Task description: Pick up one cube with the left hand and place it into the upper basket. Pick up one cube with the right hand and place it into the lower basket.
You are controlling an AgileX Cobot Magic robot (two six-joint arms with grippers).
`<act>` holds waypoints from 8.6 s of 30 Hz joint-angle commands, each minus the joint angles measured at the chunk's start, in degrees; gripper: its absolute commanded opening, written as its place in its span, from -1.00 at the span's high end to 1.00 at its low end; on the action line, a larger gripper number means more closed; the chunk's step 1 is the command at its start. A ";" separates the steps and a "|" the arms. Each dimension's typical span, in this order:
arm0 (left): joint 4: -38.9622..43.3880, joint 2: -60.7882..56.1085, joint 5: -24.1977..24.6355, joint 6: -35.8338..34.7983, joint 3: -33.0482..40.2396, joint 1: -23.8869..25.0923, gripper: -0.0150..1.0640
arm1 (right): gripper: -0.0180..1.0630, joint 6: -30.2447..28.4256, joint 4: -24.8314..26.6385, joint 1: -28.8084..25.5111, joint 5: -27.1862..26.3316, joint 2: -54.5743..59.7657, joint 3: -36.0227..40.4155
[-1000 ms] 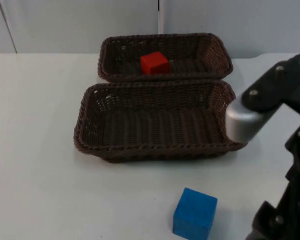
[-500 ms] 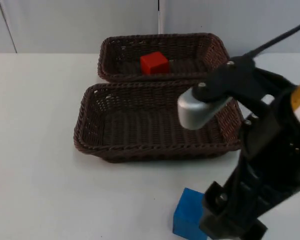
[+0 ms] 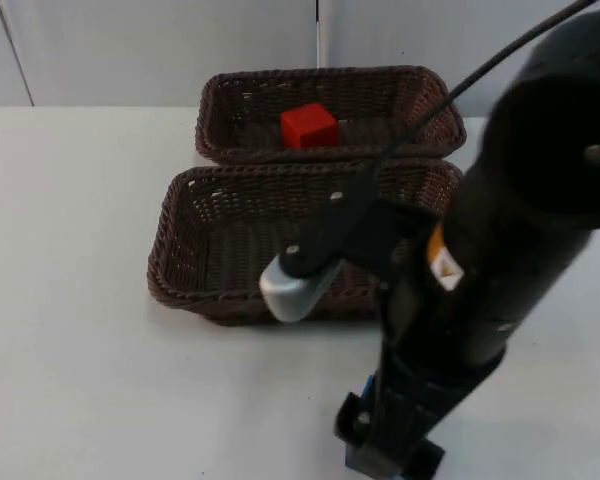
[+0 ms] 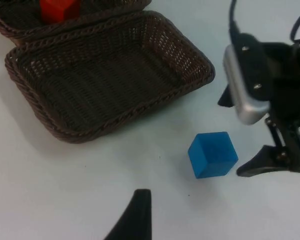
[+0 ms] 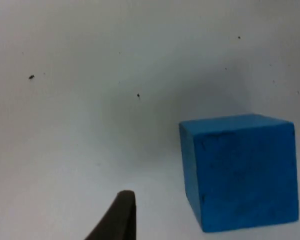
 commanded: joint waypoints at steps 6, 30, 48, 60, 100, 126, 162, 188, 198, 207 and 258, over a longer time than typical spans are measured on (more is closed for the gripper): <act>0.33 -0.30 -0.48 0.22 0.30 -0.35 -0.74 | -0.98 -2.46 -0.22 0.32 -0.13 5.81 -4.00; 0.58 -0.30 -0.48 0.22 0.30 -0.35 -0.74 | -0.17 -3.05 -0.37 0.32 0.69 11.17 -4.64; 0.68 -0.30 -0.48 0.22 0.30 -0.35 -0.74 | 0.97 -2.72 -0.20 0.32 8.92 -5.75 -4.64; 0.79 -0.30 -0.48 0.22 0.30 -0.35 -0.74 | 0.97 0.72 -0.20 0.32 10.64 -18.88 -4.64; 0.67 -0.30 -0.84 0.22 0.30 -0.35 -0.74 | 0.97 0.72 -0.32 0.32 9.54 -18.91 -4.64; 1.71 -0.30 -0.94 0.22 0.30 -0.35 -0.74 | 0.97 -2.99 2.66 -8.55 12.55 4.30 -24.97; 2.25 -0.30 -1.05 0.22 0.30 -0.35 -0.74 | -0.22 -0.53 4.66 -15.20 4.76 27.98 -40.48; 2.25 -0.40 -1.05 0.22 0.30 -0.35 -0.74 | -0.58 0.75 4.17 -15.20 13.14 5.59 -39.87; 2.25 -0.40 -1.05 0.22 0.30 -0.35 -0.74 | -0.58 0.75 4.17 -15.20 10.05 -5.54 -30.96; 2.25 -0.39 -1.16 0.22 0.30 -0.35 -0.74 | -0.58 0.75 4.33 -15.09 5.65 -15.10 -21.29; 23.36 -21.53 10.94 -14.74 -1.97 -0.35 -0.74 | -0.58 2.74 4.33 -15.09 2.71 -82.83 22.90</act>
